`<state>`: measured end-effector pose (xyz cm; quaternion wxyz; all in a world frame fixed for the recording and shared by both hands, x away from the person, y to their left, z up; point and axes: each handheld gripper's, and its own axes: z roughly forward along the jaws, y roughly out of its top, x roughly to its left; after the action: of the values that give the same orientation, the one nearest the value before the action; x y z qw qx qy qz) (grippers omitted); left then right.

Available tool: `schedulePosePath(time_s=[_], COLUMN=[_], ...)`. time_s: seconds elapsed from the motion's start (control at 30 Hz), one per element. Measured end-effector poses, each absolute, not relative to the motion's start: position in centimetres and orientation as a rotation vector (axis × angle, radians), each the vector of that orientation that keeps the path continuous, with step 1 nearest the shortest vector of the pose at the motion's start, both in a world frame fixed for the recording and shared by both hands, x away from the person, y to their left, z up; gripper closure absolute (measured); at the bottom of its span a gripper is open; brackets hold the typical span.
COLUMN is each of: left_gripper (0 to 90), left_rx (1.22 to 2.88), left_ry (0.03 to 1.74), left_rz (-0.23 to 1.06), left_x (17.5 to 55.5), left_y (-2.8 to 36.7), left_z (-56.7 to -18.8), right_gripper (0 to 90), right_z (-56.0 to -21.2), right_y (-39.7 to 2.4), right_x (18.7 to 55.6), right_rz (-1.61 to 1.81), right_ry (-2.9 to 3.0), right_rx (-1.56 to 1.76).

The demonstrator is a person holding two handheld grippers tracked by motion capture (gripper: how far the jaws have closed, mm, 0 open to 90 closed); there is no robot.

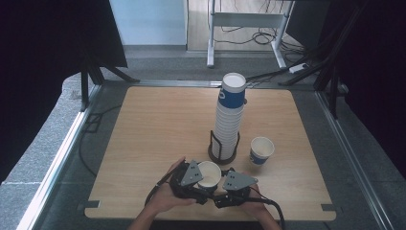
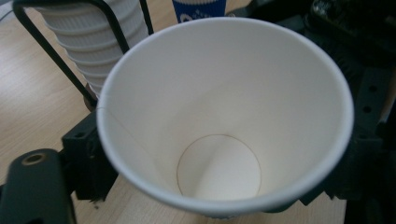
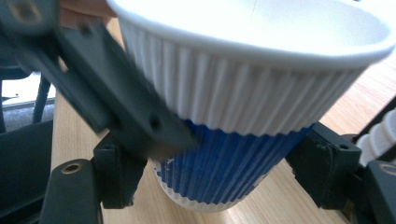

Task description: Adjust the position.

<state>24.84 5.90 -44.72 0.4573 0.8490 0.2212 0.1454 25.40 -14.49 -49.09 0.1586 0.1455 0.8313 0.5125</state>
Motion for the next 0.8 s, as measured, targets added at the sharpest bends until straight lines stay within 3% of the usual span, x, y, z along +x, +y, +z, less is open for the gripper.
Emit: schedulePosePath(time_s=[0.43, 0.8], left_gripper=[13.9, 14.9], left_rx=[1.847, 1.795], left_ry=[0.557, 0.68], left_rz=[0.315, 0.327], left_x=[24.7, 26.0], left_y=[9.0, 11.4], left_z=[-42.5, -42.6], right_gripper=[26.0, 26.0], right_z=[-48.2, -47.5], right_y=[-16.3, -17.5], right_x=[25.7, 25.7], right_rz=[1.563, 1.587], right_ry=[2.299, 2.225], right_rx=[0.483, 0.519])
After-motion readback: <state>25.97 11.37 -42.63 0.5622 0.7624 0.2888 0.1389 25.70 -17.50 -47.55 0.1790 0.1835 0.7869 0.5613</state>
